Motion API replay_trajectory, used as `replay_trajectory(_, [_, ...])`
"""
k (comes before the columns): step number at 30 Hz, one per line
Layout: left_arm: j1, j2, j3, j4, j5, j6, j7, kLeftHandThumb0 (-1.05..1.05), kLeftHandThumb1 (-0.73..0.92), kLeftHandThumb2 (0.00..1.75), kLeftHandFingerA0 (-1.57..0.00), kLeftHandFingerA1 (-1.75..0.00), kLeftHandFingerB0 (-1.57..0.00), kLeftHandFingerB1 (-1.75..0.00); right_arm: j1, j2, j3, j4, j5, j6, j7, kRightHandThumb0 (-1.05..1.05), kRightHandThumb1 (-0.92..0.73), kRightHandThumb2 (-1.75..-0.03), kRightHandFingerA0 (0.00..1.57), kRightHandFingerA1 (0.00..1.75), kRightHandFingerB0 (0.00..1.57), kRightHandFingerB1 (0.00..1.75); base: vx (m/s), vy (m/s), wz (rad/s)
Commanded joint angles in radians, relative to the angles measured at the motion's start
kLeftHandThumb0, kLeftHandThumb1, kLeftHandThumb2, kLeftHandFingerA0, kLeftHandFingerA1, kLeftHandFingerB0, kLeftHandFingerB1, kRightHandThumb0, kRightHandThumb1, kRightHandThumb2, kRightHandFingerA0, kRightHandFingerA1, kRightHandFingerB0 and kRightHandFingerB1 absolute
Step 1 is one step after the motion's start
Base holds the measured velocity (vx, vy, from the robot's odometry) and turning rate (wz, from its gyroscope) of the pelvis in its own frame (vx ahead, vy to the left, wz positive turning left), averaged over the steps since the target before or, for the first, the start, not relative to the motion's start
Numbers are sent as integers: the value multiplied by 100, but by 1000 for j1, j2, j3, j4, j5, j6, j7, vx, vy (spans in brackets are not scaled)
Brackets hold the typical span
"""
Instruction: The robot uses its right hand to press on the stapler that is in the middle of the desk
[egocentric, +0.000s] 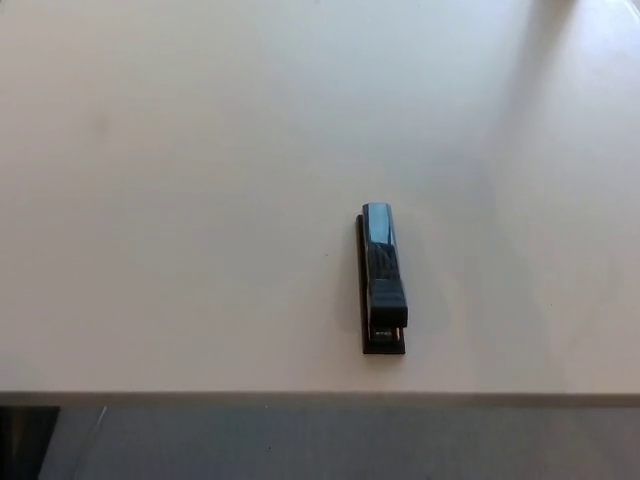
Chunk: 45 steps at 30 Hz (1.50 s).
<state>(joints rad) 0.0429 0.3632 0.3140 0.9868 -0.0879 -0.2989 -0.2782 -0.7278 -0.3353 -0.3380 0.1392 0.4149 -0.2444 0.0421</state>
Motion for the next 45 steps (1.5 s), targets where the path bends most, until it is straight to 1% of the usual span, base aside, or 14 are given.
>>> replay_trajectory(1, [7,28,9,22,-14,-49,-10,-52,92,89,-6,-32,-1,-23,-100,296,366,-67,-202,150,-92,-6,-67,-84,130,108,84,110,0,0,0])
replay_trajectory(5, [4,28,8,32,-15,-51,-16,-50,92,91,-3,-32,-3,-25,-137,392,438,11,-257,216,-149,-13,-78,-70,124,113,75,116,0,0,0])
replay_trajectory(10, [9,27,3,37,-6,-57,-3,-57,89,105,-7,-38,-1,-27,-165,482,443,188,-246,192,-165,-8,-71,-92,123,124,77,119,0,0,0])
replay_trajectory(19, [12,22,14,36,-21,-73,-20,-51,92,92,-3,-33,-3,-26,-163,558,492,528,-330,71,-165,-15,-76,-76,121,115,70,121,-3,-1,1])
replay_trajectory(22, [9,20,10,27,-19,-61,-17,-57,89,107,-5,-37,0,-27,-165,588,499,666,-339,3,-150,-15,-73,-76,120,128,75,119,0,0,0])
replay_trajectory(26, [6,17,10,25,-20,-61,-12,-56,89,105,-5,-38,0,-27,-164,607,501,754,-358,-24,-180,-15,-74,-73,114,140,74,127,0,0,0])
replay_trajectory(27, [-1,20,9,33,-17,-58,-7,-53,92,91,-5,-33,-4,-26,-154,606,492,781,-356,-3,-195,-14,-77,-73,110,131,76,122,0,0,0])
replay_trajectory(28, [-1,22,8,31,-16,-57,-9,-59,88,107,-6,-37,0,-27,-154,601,489,797,-361,-7,-201,-14,-77,-73,111,128,76,123,0,0,0])
replay_trajectory(31, [10,28,11,12,-21,-50,-15,-56,88,104,-7,-37,0,-26,-156,596,435,872,-326,-42,-184,-18,-73,-80,103,141,76,122,0,0,0])
replay_trajectory(34, [6,30,10,21,-20,-54,-11,-51,92,91,-6,-35,-4,-26,-149,599,398,896,-307,-47,-161,-16,-69,-87,109,138,77,125,0,0,0])
replay_trajectory(35, [4,29,9,24,-19,-57,-11,-56,89,106,-6,-38,0,-26,-139,599,390,896,-306,-53,-157,-16,-69,-87,114,127,78,126,0,0,0])
replay_trajectory(39, [-3,26,5,37,-16,-66,-8,-57,89,105,-7,-36,0,-27,-111,599,377,918,-326,-63,-150,-13,-67,-83,118,124,78,126,0,0,0])
replay_trajectory(40, [-3,26,5,37,-18,-70,-13,-50,92,92,-3,-32,-3,-26,-100,598,381,923,-341,-61,-167,-18,-73,-77,115,125,78,123,0,0,0])
replay_trajectory(45, [8,28,6,29,-20,-61,-15,-55,89,104,-7,-36,0,-27,-32,595,363,937,-339,-91,-162,-16,-76,-73,117,128,75,121,0,0,0])
